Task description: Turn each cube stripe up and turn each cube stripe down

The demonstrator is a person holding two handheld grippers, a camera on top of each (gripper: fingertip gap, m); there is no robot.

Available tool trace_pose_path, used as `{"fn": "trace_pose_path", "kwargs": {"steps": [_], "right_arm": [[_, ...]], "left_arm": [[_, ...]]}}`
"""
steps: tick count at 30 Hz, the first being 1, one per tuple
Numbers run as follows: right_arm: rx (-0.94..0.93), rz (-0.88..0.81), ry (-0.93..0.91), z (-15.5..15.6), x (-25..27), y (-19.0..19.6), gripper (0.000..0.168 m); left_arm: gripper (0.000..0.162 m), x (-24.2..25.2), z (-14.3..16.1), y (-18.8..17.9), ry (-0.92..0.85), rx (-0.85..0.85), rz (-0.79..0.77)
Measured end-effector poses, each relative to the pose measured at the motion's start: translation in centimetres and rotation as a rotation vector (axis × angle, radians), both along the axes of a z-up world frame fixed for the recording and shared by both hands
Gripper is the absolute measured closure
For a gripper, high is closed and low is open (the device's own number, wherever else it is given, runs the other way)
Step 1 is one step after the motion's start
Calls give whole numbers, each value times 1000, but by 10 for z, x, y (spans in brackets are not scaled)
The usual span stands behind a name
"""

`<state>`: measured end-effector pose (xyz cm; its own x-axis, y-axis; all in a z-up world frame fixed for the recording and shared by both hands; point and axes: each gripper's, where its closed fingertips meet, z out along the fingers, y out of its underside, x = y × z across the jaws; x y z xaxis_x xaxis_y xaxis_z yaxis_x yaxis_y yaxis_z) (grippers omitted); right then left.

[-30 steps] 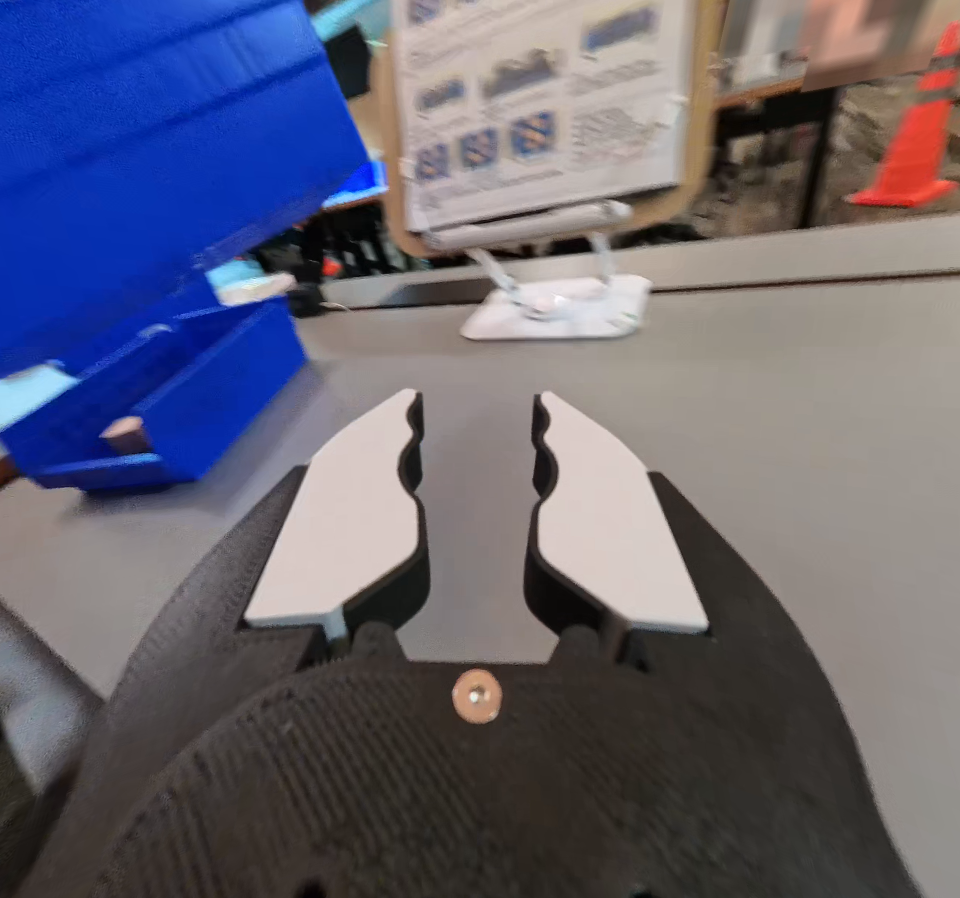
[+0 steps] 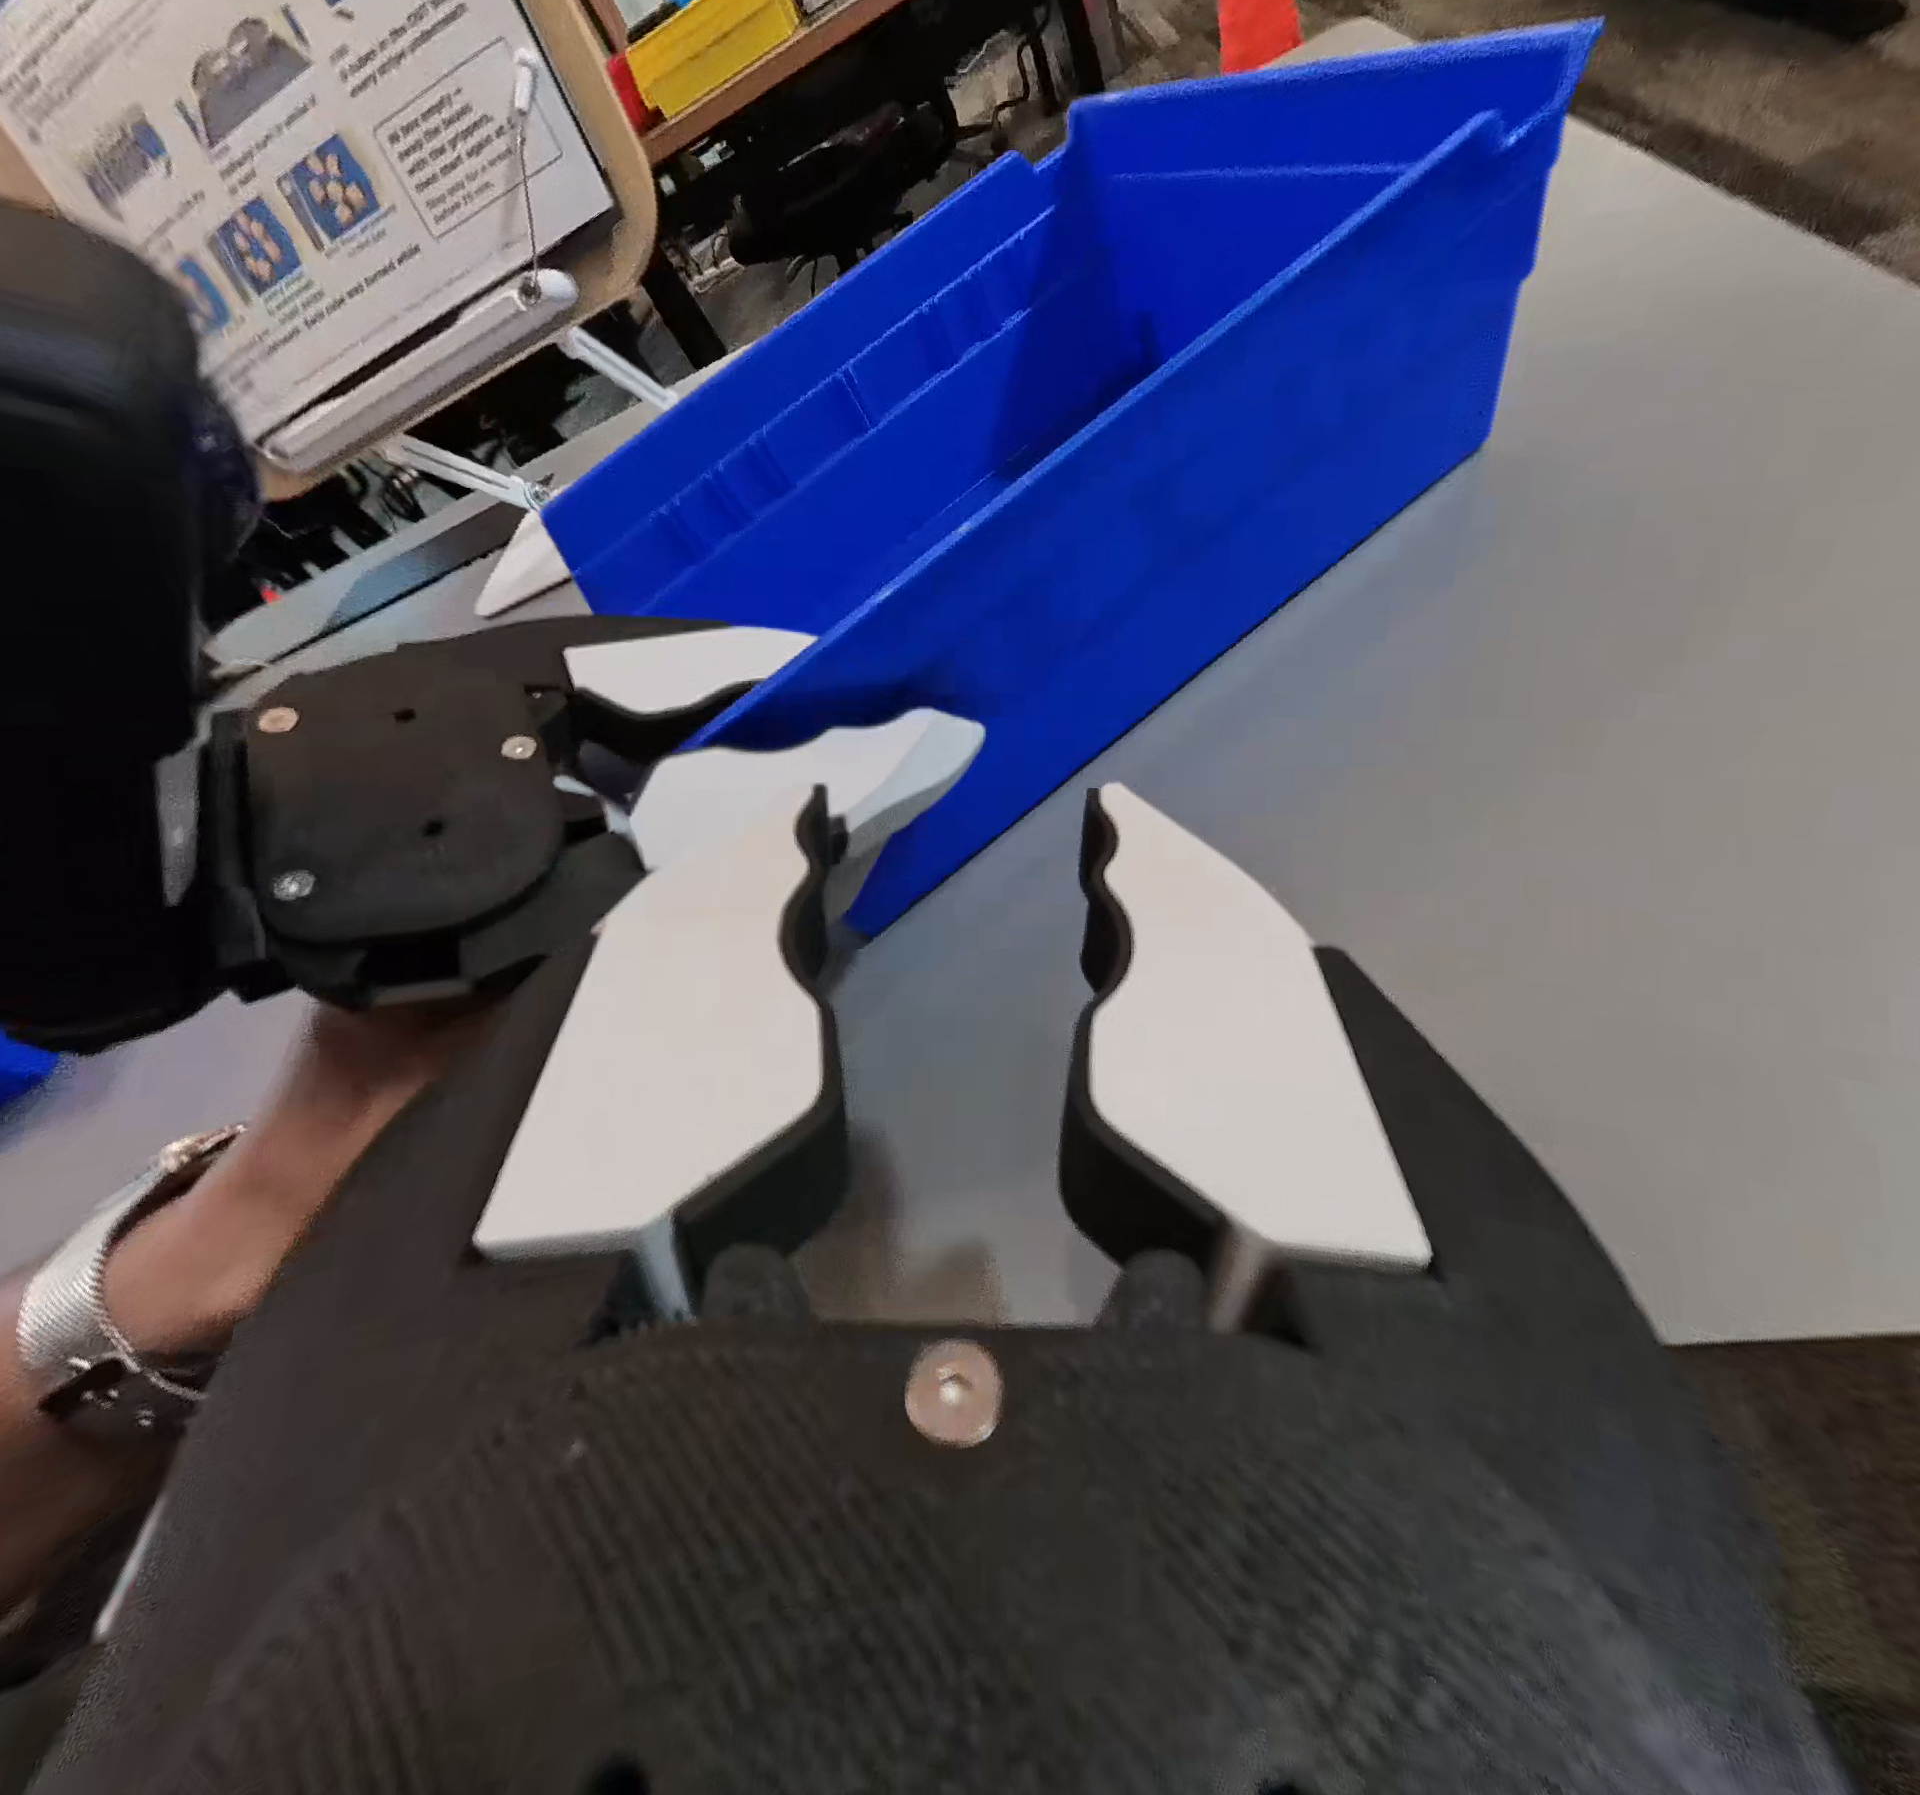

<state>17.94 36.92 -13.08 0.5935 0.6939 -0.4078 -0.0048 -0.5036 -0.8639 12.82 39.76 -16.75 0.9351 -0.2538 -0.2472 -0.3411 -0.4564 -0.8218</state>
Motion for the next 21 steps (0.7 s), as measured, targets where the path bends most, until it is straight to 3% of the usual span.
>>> {"fn": "trace_pose_path", "kwargs": {"steps": [4, 8, 14, 16, 18, 19, 21], "right_arm": [[-50, -24, 46, -3, 2, 7, 110], [13, -26, 33, 2, -10, 0, 93], [78, -30, -79, -6, -57, -23, 77], [133, -30, -182, -16, -69, -18, 82], [165, -33, -299, -29, -69, -3, 105], [162, 13, -304, -31, -71, 1, 105], [135, 2, -292, -31, -62, 19, 124]], "left_arm": [[136, 10, 8, -14, -26, 24, -60], [110, -5, 23, -57, 50, 82, -110], [98, -70, 26, -141, -181, 34, -60], [97, -101, 23, -159, -242, 32, 7], [98, -129, 19, -174, -284, 40, 84], [99, -140, 17, -180, -309, 43, 114], [99, -156, 11, -190, -364, 48, 158]]}}
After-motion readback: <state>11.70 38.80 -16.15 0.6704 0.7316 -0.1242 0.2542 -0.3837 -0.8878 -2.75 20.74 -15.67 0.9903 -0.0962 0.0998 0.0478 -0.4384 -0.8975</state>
